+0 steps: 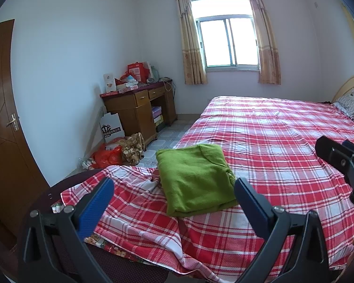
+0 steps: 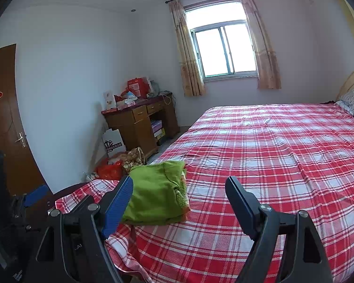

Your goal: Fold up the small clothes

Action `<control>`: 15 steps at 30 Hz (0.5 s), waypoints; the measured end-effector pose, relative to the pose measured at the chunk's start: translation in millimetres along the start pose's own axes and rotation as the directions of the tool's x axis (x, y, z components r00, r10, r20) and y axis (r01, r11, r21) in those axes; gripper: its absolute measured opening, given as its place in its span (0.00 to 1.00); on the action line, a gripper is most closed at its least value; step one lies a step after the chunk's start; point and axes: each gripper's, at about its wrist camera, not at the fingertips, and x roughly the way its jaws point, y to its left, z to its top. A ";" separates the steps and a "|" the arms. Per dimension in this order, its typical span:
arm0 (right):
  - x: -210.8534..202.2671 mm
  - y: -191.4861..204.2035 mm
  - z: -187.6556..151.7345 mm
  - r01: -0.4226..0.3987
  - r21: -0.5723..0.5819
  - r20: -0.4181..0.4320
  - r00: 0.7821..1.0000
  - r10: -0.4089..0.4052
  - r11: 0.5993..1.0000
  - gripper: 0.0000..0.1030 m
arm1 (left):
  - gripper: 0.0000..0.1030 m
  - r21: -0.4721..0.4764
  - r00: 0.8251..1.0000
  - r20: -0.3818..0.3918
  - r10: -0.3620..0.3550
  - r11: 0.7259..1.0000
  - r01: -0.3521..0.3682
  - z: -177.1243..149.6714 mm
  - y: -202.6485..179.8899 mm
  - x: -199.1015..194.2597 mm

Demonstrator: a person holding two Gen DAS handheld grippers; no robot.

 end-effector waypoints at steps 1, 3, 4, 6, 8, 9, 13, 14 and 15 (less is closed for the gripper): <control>-0.3 -0.2 0.0 0.000 0.001 0.001 1.000 0.000 1.000 0.79 | 1.00 0.000 1.000 -0.002 0.003 1.000 -0.003 -0.1 0.3 0.2; -0.3 -0.7 0.1 0.000 0.000 0.001 1.000 0.000 1.000 0.79 | 1.00 0.002 1.000 -0.004 0.002 1.000 -0.002 -0.1 1.9 2.1; -0.5 -0.5 0.0 0.001 0.000 0.002 1.000 -0.001 1.000 0.79 | 1.00 0.004 1.000 -0.004 0.000 1.000 0.000 0.1 2.6 2.7; -0.7 -0.3 -0.1 0.001 -0.001 0.003 1.000 -0.001 1.000 0.79 | 1.00 0.003 1.000 -0.005 0.001 1.000 -0.001 0.3 3.0 2.9; -0.5 -0.3 -0.1 0.003 0.001 0.001 1.000 -0.003 1.000 0.79 | 1.00 0.004 1.000 -0.005 0.001 1.000 -0.001 0.3 3.1 3.1; -0.3 -0.6 -0.3 0.003 0.003 0.000 1.000 -0.003 1.000 0.79 | 1.00 0.003 1.000 -0.007 0.005 1.000 -0.005 0.6 3.8 4.0; 0.5 -0.5 -0.6 0.005 0.006 -0.002 1.000 -0.005 1.000 0.79 | 1.00 0.010 1.000 -0.023 0.007 1.000 -0.007 0.1 5.9 8.9; 0.5 -0.6 -0.6 0.006 0.006 -0.003 1.000 -0.006 1.000 0.79 | 1.00 0.013 1.000 -0.024 0.008 1.000 -0.007 -0.1 5.5 10.1; 0.6 -0.6 -0.7 0.005 0.006 -0.003 1.000 -0.005 1.000 0.79 | 1.00 0.016 1.000 -0.026 0.012 1.000 -0.012 -0.1 4.8 10.9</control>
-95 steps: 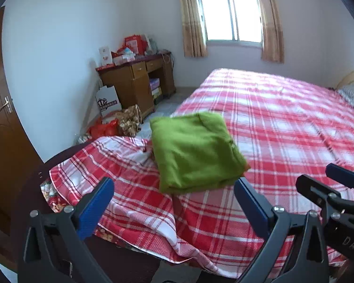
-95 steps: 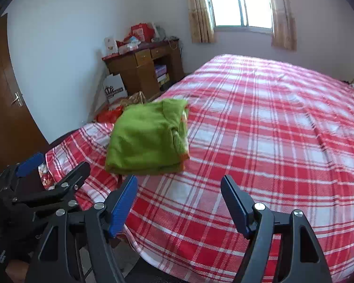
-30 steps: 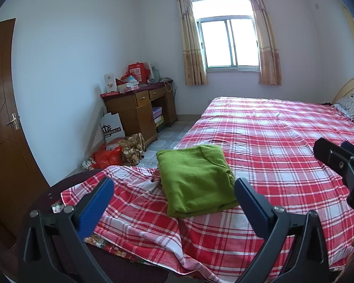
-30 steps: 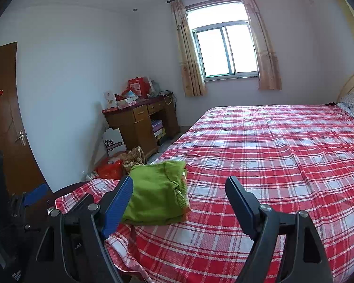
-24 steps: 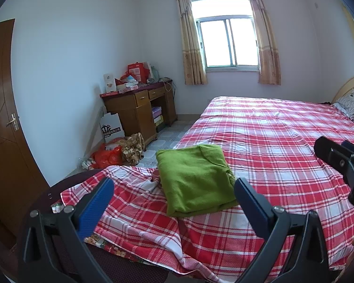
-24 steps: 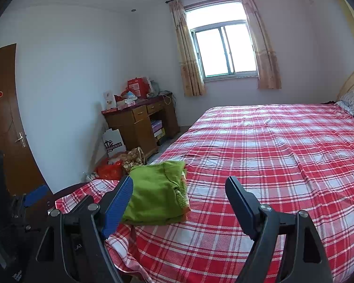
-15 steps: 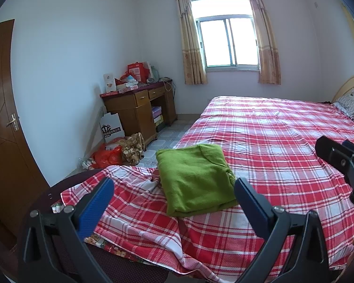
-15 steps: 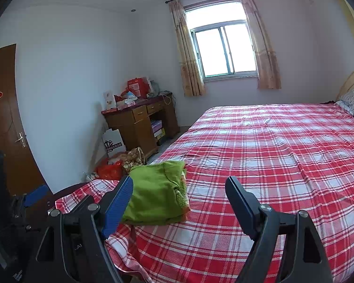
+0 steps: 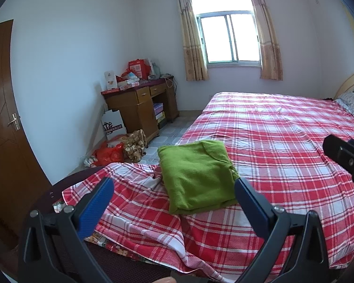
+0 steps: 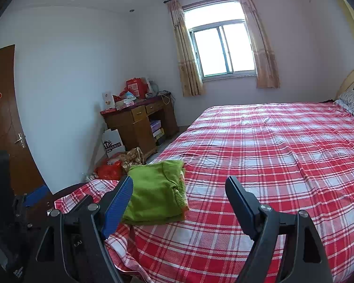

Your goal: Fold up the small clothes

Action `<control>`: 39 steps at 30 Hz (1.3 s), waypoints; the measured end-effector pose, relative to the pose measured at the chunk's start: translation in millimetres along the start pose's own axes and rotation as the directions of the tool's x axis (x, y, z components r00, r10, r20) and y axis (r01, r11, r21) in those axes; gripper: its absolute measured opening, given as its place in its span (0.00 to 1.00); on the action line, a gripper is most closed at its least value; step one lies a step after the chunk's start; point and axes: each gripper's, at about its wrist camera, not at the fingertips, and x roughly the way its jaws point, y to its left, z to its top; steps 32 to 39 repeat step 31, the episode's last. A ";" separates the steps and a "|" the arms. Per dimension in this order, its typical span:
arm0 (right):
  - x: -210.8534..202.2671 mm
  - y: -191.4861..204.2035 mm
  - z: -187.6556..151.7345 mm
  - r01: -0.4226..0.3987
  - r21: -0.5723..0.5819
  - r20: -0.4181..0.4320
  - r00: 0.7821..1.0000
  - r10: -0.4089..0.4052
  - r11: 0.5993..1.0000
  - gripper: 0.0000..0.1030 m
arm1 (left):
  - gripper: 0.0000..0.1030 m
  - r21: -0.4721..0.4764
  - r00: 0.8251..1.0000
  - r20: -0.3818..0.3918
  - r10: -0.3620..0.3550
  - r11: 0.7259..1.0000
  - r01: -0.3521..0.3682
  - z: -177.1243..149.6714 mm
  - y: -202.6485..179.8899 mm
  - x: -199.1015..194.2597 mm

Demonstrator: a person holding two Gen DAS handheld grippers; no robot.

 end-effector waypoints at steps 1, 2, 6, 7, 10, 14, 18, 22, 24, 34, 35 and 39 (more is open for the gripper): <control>-0.1 0.0 0.0 0.000 0.000 0.000 1.000 0.000 1.000 0.79 | 1.00 0.001 1.000 -0.001 0.001 1.000 -0.001 0.0 -0.3 0.7; 0.2 -0.1 -0.3 0.000 0.001 -0.001 1.000 0.000 1.000 0.79 | 1.00 0.003 1.000 -0.004 0.000 1.000 0.000 -0.3 -0.4 1.5; 0.5 -2.1 -1.7 0.003 0.006 -0.001 1.000 -0.003 1.000 0.79 | 1.00 0.008 1.000 -0.016 -0.003 1.000 0.004 -1.1 -1.0 5.2; 0.7 -2.7 -2.0 0.004 0.009 -0.002 1.000 -0.004 1.000 0.79 | 1.00 0.010 1.000 -0.017 -0.002 1.000 0.002 -1.3 -1.0 6.0; 1.6 -4.0 -3.2 0.008 0.015 -0.003 1.000 -0.008 1.000 0.79 | 1.00 0.014 1.000 -0.017 -0.002 1.000 0.002 -0.8 -2.2 6.6; 3.2 -4.3 -4.2 0.007 0.023 -0.010 1.000 -0.007 1.000 0.79 | 1.00 0.017 0.999 -0.039 -0.015 1.000 0.016 -2.0 -4.1 10.0; 4.3 -3.6 -5.0 0.007 0.020 -0.013 1.000 -0.007 1.000 0.79 | 1.00 0.024 0.999 -0.041 -0.027 0.999 0.028 -3.9 -6.1 11.4; 4.5 -3.5 -5.2 0.005 0.024 -0.015 1.000 -0.005 1.000 0.79 | 1.00 0.019 0.999 -0.035 -0.037 0.999 0.037 -4.9 -4.6 11.4; 6.0 -4.0 -5.5 0.004 0.025 -0.019 1.000 -0.003 1.000 0.79 | 1.00 0.025 0.999 -0.033 -0.028 0.999 0.029 -4.7 -5.5 11.8; 9.8 -4.5 -7.7 -0.003 0.027 -0.033 0.999 0.004 1.000 0.79 | 1.00 0.014 0.998 -0.053 -0.030 0.999 0.031 -5.0 -3.6 17.0; 9.8 -4.5 -7.7 -0.003 0.027 -0.033 0.999 0.004 1.000 0.79 | 1.00 0.014 0.998 -0.053 -0.030 0.999 0.031 -5.0 -3.6 17.0; 9.8 -4.5 -7.7 -0.003 0.027 -0.033 0.999 0.004 1.000 0.79 | 1.00 0.014 0.998 -0.053 -0.030 0.999 0.031 -5.0 -3.6 17.0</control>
